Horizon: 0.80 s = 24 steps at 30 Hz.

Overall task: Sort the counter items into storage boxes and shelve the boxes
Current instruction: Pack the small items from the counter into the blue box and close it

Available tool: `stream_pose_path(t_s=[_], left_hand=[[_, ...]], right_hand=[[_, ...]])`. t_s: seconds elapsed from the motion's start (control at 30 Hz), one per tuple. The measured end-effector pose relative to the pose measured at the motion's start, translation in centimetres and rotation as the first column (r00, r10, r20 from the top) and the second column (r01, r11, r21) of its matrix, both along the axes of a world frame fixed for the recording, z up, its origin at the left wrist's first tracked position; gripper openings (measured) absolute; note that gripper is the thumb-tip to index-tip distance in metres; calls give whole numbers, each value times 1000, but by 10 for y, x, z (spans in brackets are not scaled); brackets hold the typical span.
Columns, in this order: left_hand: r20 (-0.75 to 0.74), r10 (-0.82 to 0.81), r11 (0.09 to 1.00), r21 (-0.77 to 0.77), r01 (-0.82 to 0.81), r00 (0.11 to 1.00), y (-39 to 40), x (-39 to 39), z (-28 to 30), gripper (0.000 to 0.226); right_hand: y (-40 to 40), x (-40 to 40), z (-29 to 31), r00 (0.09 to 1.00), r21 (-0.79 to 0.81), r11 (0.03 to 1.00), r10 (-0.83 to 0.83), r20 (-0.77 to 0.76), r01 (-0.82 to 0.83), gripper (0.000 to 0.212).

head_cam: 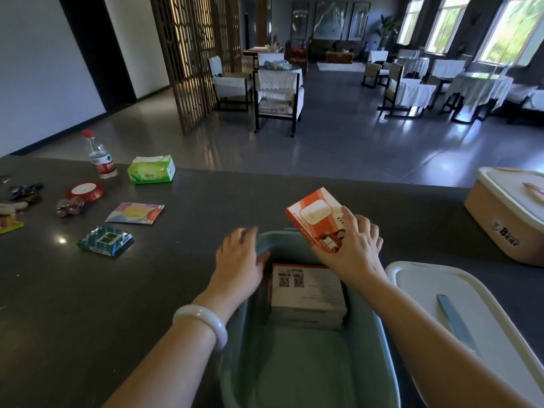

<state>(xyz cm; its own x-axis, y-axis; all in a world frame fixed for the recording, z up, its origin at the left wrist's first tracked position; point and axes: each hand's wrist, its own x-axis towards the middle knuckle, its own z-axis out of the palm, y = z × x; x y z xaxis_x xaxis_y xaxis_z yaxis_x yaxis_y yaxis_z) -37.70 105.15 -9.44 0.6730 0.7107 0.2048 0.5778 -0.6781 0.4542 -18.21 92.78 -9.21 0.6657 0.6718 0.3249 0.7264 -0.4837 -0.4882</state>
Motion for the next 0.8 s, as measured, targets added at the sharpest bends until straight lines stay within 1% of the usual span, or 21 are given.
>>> stream_pose_path(t_s=[0.03,0.1,0.13,0.17,0.23,0.3,0.43,0.53,0.67,0.8], left_hand=[[-7,25,991,-132,-25,1000,2,-2,-3,56],[38,36,926,-378,-19,999,3,-4,-10,47],[75,45,892,-451,-7,996,3,-4,-14,41],[102,59,873,-487,-2,993,3,-3,-16,38],[132,97,856,-517,-15,986,4,-2,-21,40],[145,114,850,-526,-21,983,5,-2,-25,40],[145,136,844,-535,-38,980,6,-3,-28,42],[91,154,853,-515,-86,984,7,-1,-29,51],[85,150,870,-485,-91,985,6,0,-29,52],[86,151,869,-486,-91,985,5,-2,-29,51]], right_hand=[[0,-2,1,999,-7,999,33,-19,-34,102],[-4,-6,1,993,-63,994,84,-77,-89,110],[-7,-6,1,988,-111,986,109,-110,-121,114],[-10,-7,1,981,-167,973,139,-133,-161,116],[-16,-7,2,967,-279,927,222,-126,-249,118],[-17,-7,6,944,-356,875,309,-111,-328,115],[-13,-10,10,878,-434,764,428,-213,-478,111],[-9,-12,1,849,-505,689,483,-216,-520,111],[0,-12,-8,855,-518,688,477,-205,-508,113],[7,-9,-14,883,-568,692,443,-154,-446,117]])
